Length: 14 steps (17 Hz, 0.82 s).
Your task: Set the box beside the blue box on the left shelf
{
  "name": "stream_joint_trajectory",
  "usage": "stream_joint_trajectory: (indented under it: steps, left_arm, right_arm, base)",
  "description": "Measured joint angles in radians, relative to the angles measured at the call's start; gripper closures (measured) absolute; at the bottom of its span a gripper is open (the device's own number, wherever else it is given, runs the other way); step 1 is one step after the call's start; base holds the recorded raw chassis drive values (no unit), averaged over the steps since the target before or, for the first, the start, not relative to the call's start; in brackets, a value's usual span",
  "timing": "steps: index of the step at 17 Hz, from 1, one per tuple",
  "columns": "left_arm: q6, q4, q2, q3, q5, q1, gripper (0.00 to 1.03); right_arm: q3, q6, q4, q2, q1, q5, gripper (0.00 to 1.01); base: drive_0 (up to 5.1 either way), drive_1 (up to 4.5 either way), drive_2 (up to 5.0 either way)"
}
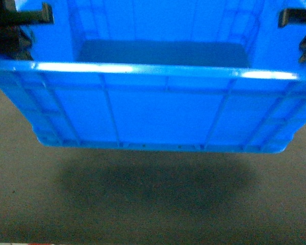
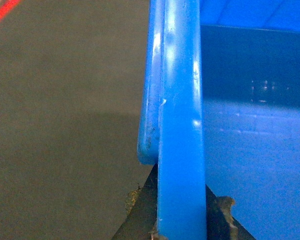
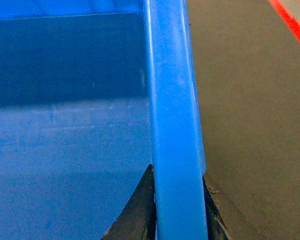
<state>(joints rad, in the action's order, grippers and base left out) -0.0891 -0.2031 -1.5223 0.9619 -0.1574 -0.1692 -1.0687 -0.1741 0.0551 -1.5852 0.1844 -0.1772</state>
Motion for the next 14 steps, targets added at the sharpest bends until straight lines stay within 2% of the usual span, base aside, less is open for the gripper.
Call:
stream_joint_trajectory:
  steps: [3,5,7,12,14]
  left_arm:
    - [0.011,-0.108,0.067,-0.047,-0.028,-0.019,0.95]
    - [-0.008,-0.129,0.072,-0.073,-0.026,-0.019,0.95]
    - [-0.020,-0.136,0.073,-0.091,-0.024,-0.016,0.95]
    - [-0.015,-0.176,0.106,-0.109,-0.026,-0.018,0.95]
    - [-0.014,-0.202,0.119,-0.117,-0.030,-0.019,0.95]
  right_arm:
    - [0.058,0.016,0.096,0.084,0.019,-0.046,0.86]
    - [0.097,0.039,0.161,0.104,0.030,-0.084,0.87]
    - [0.114,0.063,0.177,0.113,0.039,-0.101,0.87]
    - [0.118,0.074,0.195,0.141,0.040,-0.096,0.88]
    - [0.156,0.103,0.284,0.162,0.045,-0.100,0.88]
  base:
    - [0.0,0.00,0.0]
    - [0.0,0.00,0.0]
    - [0.0,0.00,0.0]
    - [0.0,0.00,0.0]
    - [0.0,0.00,0.0]
